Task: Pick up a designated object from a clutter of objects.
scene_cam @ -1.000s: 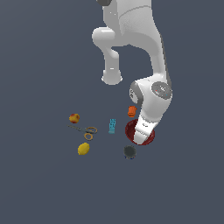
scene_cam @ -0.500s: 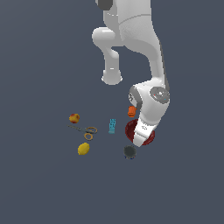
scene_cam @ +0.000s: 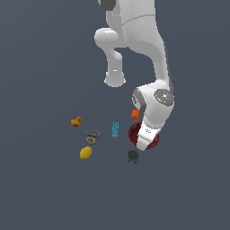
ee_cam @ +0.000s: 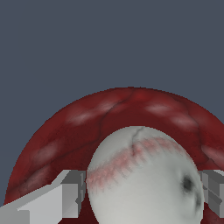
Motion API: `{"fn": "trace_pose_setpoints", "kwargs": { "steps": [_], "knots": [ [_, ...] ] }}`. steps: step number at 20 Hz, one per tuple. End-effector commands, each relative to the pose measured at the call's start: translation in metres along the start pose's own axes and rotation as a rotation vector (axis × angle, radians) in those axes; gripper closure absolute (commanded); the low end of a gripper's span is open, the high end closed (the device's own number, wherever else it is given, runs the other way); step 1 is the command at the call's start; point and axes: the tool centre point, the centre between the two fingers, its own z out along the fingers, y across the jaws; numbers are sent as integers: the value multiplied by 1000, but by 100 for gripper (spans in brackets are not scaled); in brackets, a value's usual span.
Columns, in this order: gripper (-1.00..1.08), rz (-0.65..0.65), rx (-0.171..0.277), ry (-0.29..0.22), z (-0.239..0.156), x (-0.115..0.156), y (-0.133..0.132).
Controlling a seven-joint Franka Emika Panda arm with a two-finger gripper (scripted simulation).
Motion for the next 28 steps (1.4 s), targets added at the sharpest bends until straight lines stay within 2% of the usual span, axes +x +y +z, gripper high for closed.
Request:
{"fn": "trace_pose_setpoints", "kwargs": {
  "steps": [1,6,12,28],
  "knots": [
    [108,0,-1,1,-3,0,1],
    [108,0,-1,0,-20,3,1],
    [108,-1,0,0,-62,9,1],
    [108,-4,4,1,-230,36,6]
  ]
}}
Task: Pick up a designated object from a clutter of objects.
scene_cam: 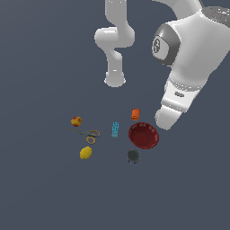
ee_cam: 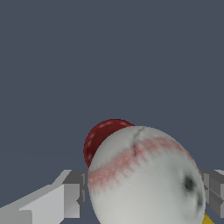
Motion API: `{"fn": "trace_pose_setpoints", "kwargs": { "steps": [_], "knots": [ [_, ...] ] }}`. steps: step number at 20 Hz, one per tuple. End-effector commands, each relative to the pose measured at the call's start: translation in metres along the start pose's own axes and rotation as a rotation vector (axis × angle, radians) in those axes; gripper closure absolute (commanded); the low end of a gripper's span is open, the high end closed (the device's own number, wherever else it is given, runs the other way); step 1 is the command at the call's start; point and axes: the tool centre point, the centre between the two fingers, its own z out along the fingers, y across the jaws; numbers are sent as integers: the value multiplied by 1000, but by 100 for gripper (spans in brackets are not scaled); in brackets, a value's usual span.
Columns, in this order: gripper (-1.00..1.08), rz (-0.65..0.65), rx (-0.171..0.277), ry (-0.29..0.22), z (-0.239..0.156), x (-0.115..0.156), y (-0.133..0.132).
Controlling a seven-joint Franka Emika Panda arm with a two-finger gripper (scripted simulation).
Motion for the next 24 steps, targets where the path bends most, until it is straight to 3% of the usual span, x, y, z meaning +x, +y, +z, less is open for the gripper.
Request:
{"fn": "trace_pose_setpoints", "kwargs": {
  "steps": [1,12,24],
  "knots": [
    [108,0,0,1,-28,4,1],
    [108,2,-1,-1,-108,19,7],
    [108,4,-2,-1,-129,24,10]
  ]
}}
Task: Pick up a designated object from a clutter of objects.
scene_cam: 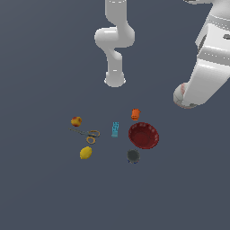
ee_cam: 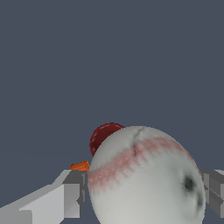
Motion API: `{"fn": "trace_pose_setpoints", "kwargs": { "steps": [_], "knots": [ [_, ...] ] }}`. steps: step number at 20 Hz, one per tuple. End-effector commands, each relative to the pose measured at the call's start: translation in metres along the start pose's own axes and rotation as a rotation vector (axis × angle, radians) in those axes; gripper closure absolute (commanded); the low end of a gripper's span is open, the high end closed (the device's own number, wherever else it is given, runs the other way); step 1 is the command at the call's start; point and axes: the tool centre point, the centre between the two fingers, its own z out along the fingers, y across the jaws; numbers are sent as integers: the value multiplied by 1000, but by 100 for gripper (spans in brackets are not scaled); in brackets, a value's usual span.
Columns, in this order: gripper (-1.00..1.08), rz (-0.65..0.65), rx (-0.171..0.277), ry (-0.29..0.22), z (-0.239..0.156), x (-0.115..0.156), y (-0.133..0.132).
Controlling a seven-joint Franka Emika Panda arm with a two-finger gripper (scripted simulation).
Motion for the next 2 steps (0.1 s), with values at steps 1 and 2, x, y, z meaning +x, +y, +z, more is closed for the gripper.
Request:
{"fn": "trace_pose_setpoints", "kwargs": {
  "steps": [1,2],
  "knots": [
    [108,0,-1,1,0,0,0],
    [108,0,-1,1,0,0,0]
  ]
}}
